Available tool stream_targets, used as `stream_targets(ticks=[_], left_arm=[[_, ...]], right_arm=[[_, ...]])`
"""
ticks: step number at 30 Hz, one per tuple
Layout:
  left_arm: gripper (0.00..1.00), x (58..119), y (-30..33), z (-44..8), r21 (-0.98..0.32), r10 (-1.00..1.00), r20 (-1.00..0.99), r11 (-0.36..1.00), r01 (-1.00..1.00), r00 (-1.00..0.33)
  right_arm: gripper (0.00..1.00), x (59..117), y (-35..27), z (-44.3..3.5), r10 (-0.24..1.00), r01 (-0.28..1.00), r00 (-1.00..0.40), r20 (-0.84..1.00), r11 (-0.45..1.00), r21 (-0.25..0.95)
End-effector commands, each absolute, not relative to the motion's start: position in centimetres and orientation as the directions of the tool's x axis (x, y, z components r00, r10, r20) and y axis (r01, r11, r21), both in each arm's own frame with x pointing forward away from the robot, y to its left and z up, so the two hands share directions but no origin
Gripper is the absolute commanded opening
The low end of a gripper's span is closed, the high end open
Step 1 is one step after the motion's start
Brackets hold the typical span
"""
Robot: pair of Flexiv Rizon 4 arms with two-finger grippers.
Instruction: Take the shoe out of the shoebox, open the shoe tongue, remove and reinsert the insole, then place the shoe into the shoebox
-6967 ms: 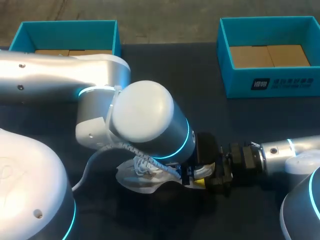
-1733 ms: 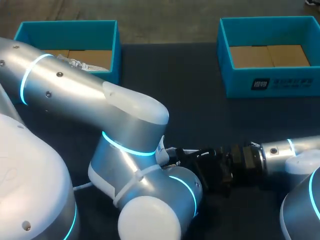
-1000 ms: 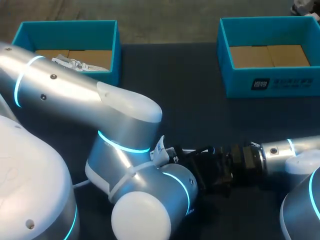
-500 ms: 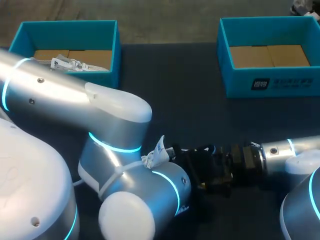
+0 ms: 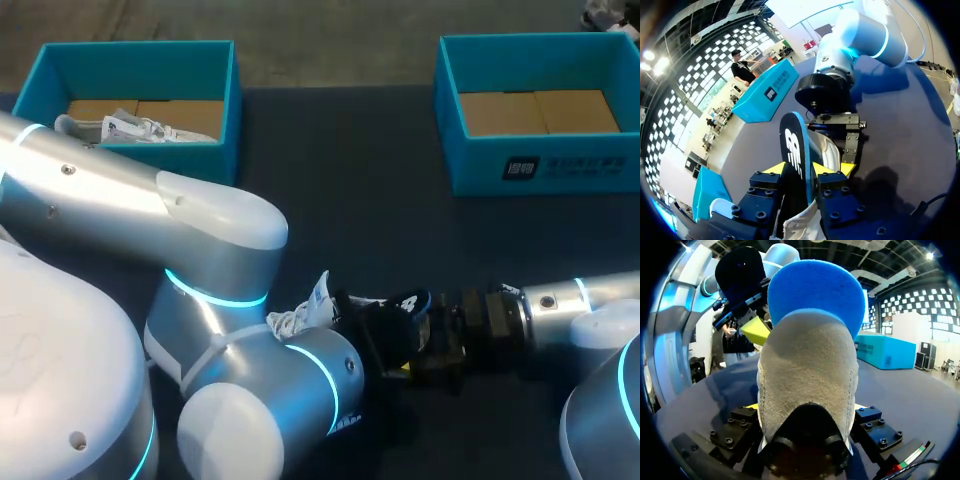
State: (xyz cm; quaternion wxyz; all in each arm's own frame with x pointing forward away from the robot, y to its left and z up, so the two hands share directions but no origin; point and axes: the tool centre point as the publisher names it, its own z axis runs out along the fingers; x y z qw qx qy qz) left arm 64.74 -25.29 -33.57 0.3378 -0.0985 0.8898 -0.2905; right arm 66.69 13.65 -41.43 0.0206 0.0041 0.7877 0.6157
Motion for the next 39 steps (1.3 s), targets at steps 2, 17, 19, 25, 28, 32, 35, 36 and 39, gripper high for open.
stream_targets(ticks=[2, 17, 19, 25, 28, 32, 35, 36, 39], left_arm=[[0.32, 64.4, -25.3, -34.5, -0.582, -0.370, -0.549, 0.813, 0.025, -0.750], [0.31, 66.4, -26.3, -34.3, -0.597, -0.395, -0.549, 0.802, 0.014, -0.737], [0.31, 66.4, -26.6, -34.3, -0.597, -0.395, -0.547, 0.802, 0.014, -0.738], [0.20, 66.3, -27.1, -34.7, -0.590, -0.386, -0.541, 0.807, 0.010, -0.747], [0.03, 66.3, -27.1, -34.7, -0.591, -0.387, -0.536, 0.807, 0.006, -0.750], [0.00, 66.2, -26.9, -34.5, -0.597, -0.394, -0.527, 0.802, -0.002, -0.753], [0.00, 66.3, -26.8, -34.2, -0.609, -0.401, -0.505, 0.793, -0.014, -0.764], [0.00, 66.3, -26.7, -34.0, -0.612, -0.403, -0.500, 0.791, -0.016, -0.767], [0.00, 66.2, -26.8, -33.5, -0.620, -0.407, -0.487, 0.784, -0.022, -0.773]], right_arm=[[0.00, 66.6, 13.7, -41.3, 0.032, -0.018, -0.999, -0.026, 0.248, 0.969], [0.00, 66.6, 13.7, -41.3, 0.032, -0.018, -0.999, -0.026, 0.248, 0.969], [0.00, 66.6, 13.7, -41.3, 0.032, -0.018, -0.999, -0.026, 0.248, 0.969], [0.00, 66.6, 13.7, -41.3, 0.032, -0.018, -0.999, -0.026, 0.248, 0.969], [0.00, 66.6, 13.7, -41.3, 0.032, -0.018, -0.999, -0.026, 0.248, 0.969], [0.00, 66.6, 13.7, -41.3, 0.032, -0.018, -0.999, -0.026, 0.248, 0.969], [0.00, 66.6, 13.7, -41.3, 0.032, -0.018, -0.999, -0.026, 0.248, 0.969], [0.00, 66.6, 13.7, -41.3, 0.032, -0.018, -0.999, -0.026, 0.248, 0.969], [0.00, 66.6, 13.7, -41.3, 0.032, -0.018, -0.999, -0.026, 0.248, 0.969]])
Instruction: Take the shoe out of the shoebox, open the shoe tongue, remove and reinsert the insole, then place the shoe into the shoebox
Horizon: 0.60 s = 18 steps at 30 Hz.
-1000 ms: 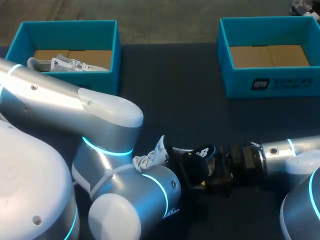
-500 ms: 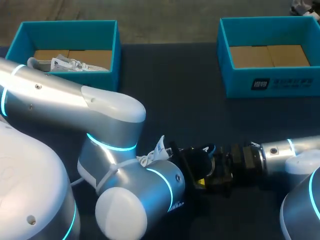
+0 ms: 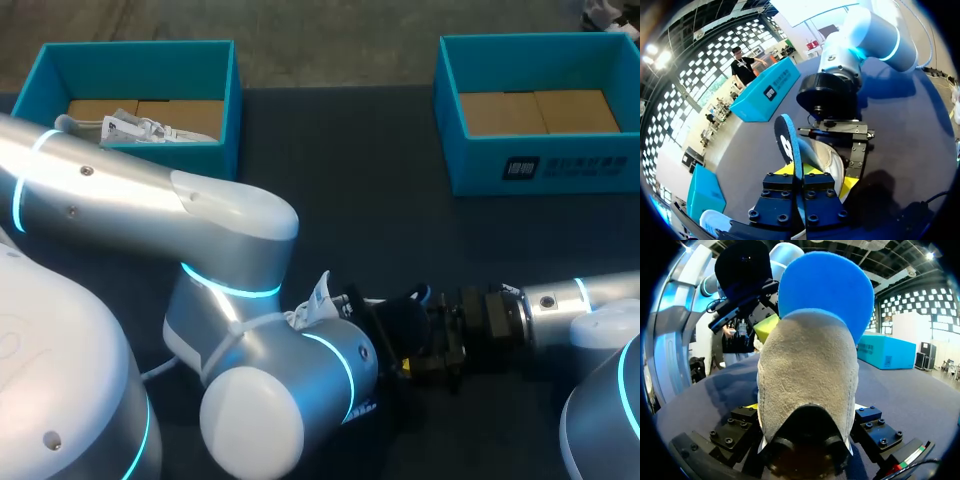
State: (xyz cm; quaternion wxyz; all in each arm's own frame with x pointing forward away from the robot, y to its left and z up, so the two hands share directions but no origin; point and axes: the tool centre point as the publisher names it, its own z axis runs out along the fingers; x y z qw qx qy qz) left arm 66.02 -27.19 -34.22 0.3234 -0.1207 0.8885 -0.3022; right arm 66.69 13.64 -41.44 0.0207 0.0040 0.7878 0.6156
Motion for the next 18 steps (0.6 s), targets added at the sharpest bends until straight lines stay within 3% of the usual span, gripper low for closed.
stream_targets(ticks=[1, 18], left_arm=[[0.00, 66.1, -26.9, -33.4, -0.620, -0.407, -0.487, 0.784, -0.022, -0.773], [0.00, 64.7, -28.1, -30.8, -0.641, -0.419, -0.394, 0.763, -0.082, -0.818]], right_arm=[[0.00, 66.6, 13.7, -41.3, 0.032, -0.018, -0.999, -0.026, 0.248, 0.969], [0.00, 66.6, 13.7, -41.3, 0.032, -0.018, -0.999, -0.026, 0.248, 0.969]])
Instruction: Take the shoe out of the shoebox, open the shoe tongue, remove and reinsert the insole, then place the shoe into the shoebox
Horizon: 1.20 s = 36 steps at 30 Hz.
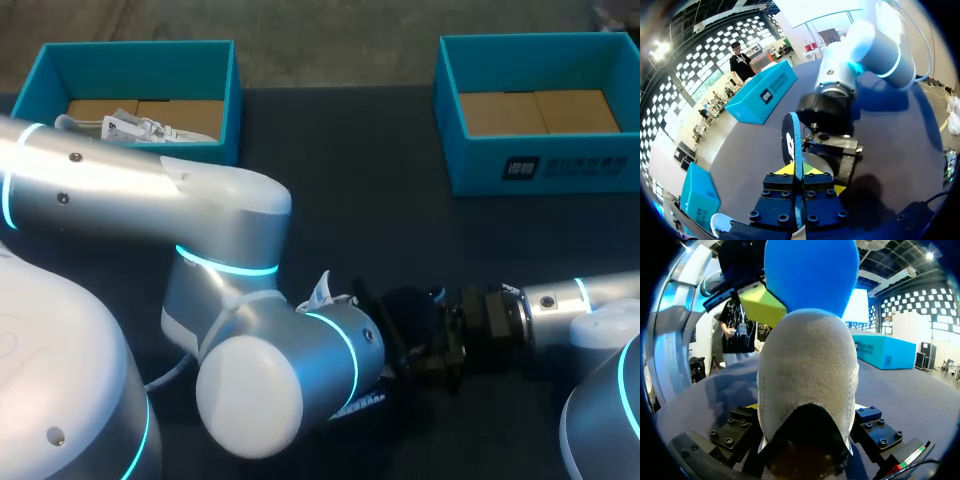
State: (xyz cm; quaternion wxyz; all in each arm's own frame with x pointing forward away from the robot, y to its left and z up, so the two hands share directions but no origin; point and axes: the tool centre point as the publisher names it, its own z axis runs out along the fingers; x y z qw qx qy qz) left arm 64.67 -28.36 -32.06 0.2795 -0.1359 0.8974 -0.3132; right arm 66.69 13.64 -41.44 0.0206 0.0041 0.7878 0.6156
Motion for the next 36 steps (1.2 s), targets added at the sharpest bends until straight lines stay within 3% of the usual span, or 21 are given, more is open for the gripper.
stream_targets(ticks=[1, 36], left_arm=[[0.00, 64.6, -28.2, -30.5, -0.644, -0.422, -0.387, 0.760, -0.088, -0.820], [0.00, 62.6, -30.0, -21.6, -0.659, -0.420, 0.000, 0.682, -0.316, -0.907]], right_arm=[[0.00, 66.6, 13.7, -41.3, 0.032, -0.018, -0.999, -0.026, 0.248, 0.969], [0.00, 66.6, 13.7, -41.3, 0.032, -0.018, -0.999, -0.026, 0.248, 0.969]])
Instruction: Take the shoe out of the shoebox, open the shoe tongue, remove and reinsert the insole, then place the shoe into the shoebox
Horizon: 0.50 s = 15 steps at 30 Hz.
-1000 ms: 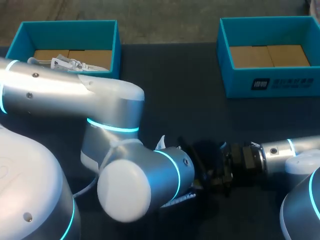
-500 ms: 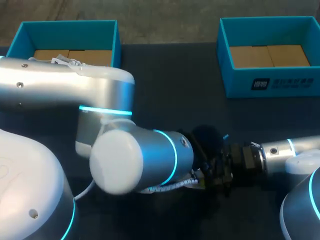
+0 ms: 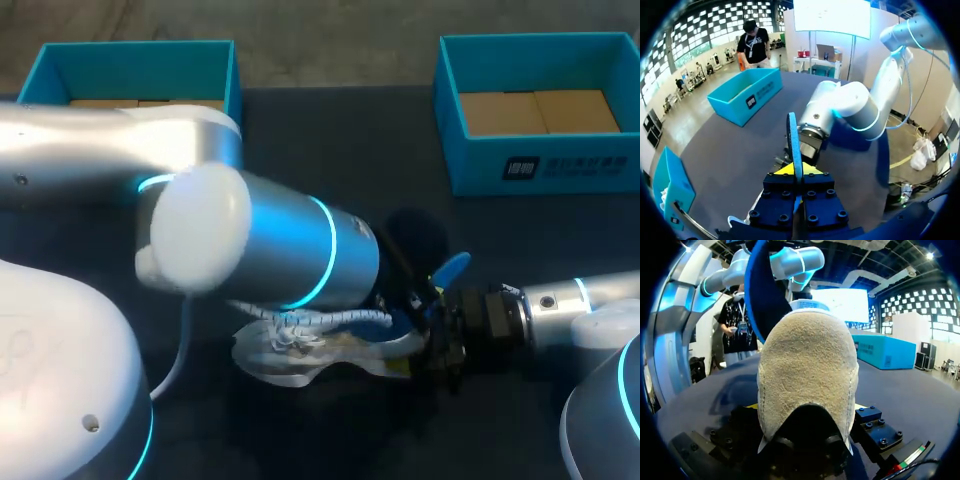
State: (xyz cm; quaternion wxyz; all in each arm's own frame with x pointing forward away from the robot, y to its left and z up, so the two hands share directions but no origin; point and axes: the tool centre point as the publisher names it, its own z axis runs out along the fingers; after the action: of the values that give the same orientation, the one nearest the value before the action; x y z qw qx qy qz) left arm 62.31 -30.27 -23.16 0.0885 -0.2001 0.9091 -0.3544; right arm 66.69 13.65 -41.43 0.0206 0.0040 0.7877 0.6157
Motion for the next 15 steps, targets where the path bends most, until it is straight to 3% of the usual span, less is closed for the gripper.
stream_targets(ticks=[1, 15], left_arm=[[0.00, 62.6, -30.2, -21.3, -0.658, -0.420, 0.014, 0.680, -0.325, -0.907], [0.00, 62.8, -32.2, -16.9, -0.647, -0.345, 0.218, 0.649, -0.400, -0.913]], right_arm=[[0.00, 66.6, 13.7, -41.3, 0.032, -0.018, -0.999, -0.026, 0.248, 0.969], [0.00, 66.6, 13.7, -41.3, 0.032, -0.018, -0.999, -0.026, 0.248, 0.969]])
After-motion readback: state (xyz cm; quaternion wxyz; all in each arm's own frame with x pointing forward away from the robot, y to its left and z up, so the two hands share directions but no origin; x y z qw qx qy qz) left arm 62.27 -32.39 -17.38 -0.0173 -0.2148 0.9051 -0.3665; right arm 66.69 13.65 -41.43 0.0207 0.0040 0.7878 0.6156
